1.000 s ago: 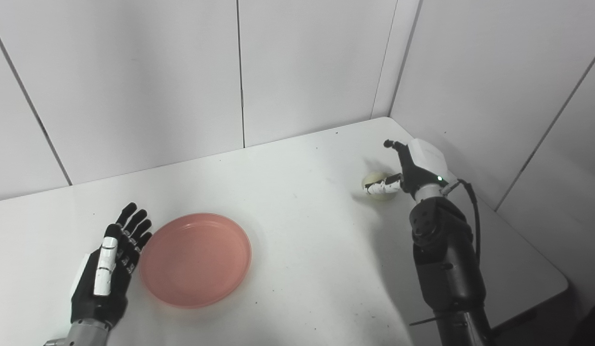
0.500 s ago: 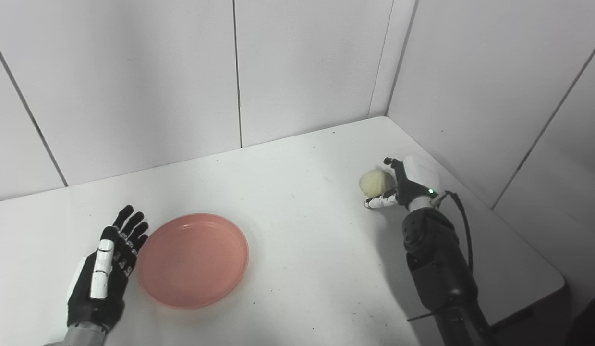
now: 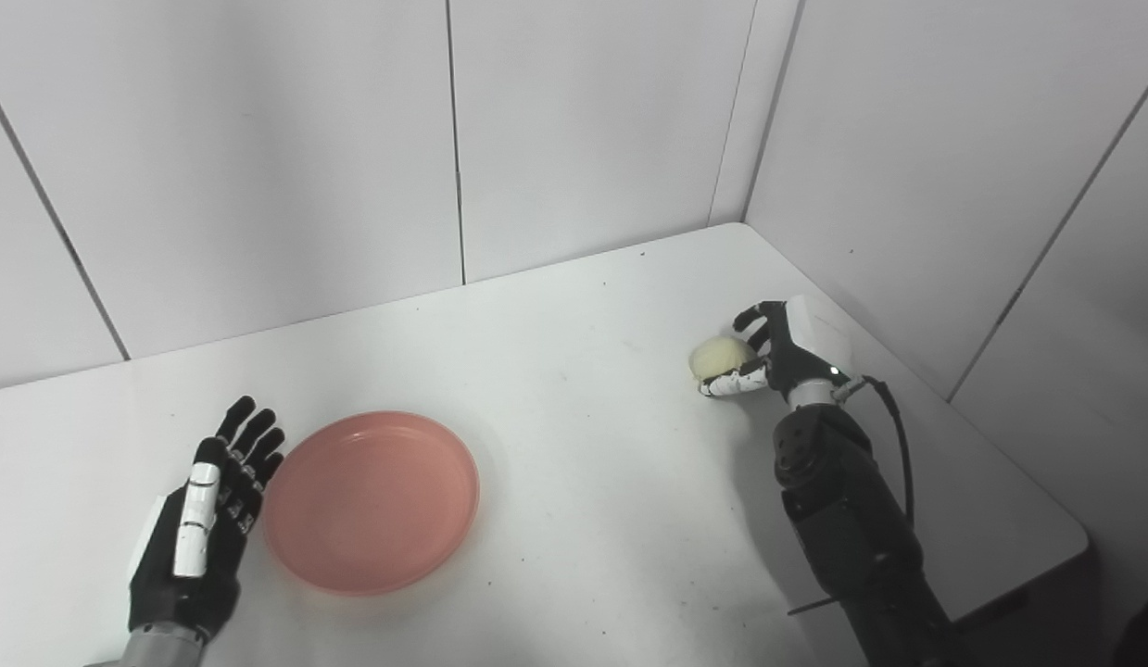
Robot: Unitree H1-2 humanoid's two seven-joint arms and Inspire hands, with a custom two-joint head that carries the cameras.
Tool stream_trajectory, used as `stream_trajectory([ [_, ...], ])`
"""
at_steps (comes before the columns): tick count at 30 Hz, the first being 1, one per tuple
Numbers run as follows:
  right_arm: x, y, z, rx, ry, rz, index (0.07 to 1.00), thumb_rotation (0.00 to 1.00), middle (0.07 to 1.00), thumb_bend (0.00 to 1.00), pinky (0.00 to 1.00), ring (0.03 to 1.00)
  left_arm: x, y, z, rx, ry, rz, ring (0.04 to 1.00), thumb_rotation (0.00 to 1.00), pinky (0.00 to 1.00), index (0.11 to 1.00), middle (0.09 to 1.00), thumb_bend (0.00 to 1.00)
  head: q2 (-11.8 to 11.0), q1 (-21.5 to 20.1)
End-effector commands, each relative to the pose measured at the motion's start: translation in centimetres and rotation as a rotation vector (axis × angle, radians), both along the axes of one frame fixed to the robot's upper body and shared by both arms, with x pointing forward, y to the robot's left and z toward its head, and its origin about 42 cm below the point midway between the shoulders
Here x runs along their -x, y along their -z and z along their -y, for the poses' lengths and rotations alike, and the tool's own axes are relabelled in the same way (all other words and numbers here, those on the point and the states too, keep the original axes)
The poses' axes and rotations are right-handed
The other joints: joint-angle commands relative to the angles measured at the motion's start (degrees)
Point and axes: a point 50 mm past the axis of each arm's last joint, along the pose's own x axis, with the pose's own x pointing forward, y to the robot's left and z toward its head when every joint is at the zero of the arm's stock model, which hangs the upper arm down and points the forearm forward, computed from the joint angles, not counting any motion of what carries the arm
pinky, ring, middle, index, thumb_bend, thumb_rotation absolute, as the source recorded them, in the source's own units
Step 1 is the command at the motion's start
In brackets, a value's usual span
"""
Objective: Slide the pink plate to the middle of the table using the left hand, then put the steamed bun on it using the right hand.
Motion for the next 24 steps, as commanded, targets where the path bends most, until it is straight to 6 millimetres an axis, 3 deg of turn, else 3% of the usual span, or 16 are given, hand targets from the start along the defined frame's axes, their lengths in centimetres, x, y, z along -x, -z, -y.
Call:
stream_trajectory([
  [1, -0.2, -2.0, 0.4, 0.028, -0.003, 0.056, 0.529, 0.0, 0.421, 0.52, 0.27, 0.338, 0.3, 0.0, -0.1, 0.003, 0.006, 0.003, 0.939, 0.87, 0.96, 0.913, 0.934, 0.66, 0.1, 0.3],
  [9, -0.1, -2.2, 0.6, 0.031, -0.02, 0.049, 0.533, 0.0, 0.416, 0.52, 0.27, 0.346, 0.5, -0.1, 0.3, 0.007, 0.021, 0.014, 0.952, 0.91, 0.97, 0.934, 0.951, 0.61, 0.2, 2.0],
  [13, -0.1, -2.7, 0.2, 0.02, -0.044, 0.062, 0.489, 0.0, 0.477, 0.53, 0.26, 0.334, 0.7, -0.1, 0.7, 0.007, 0.006, 0.021, 0.932, 0.87, 0.93, 0.916, 0.933, 0.59, 0.4, 4.0],
  [15, 0.0, -3.0, -0.1, 0.022, -0.062, 0.077, 0.513, 0.0, 0.439, 0.52, 0.27, 0.338, 0.9, -0.2, 1.0, 0.005, -0.001, 0.023, 0.934, 0.87, 0.94, 0.921, 0.934, 0.57, 0.4, 5.5],
  [16, 0.2, -3.5, -0.9, 0.012, -0.119, 0.113, 0.53, 0.0, 0.413, 0.52, 0.27, 0.341, 1.1, -0.1, 1.7, 0.005, -0.005, 0.015, 0.936, 0.87, 0.94, 0.925, 0.936, 0.56, 0.5, 10.9],
  [17, 0.3, -3.9, -1.5, 0.003, -0.167, 0.143, 0.526, 0.0, 0.431, 0.52, 0.29, 0.363, 1.2, 0.0, 2.3, 0.008, -0.005, 0.009, 0.936, 0.87, 0.94, 0.926, 0.936, 0.53, 0.6, 13.0],
  [24, 1.3, -5.3, -6.3, -0.065, -0.391, 0.228, 0.523, 0.0, 0.443, 0.52, 0.31, 0.377, 1.3, 0.7, 4.6, 0.025, -0.014, -0.002, 0.935, 0.84, 0.95, 0.924, 0.931, 0.51, 1.0, 21.1],
])
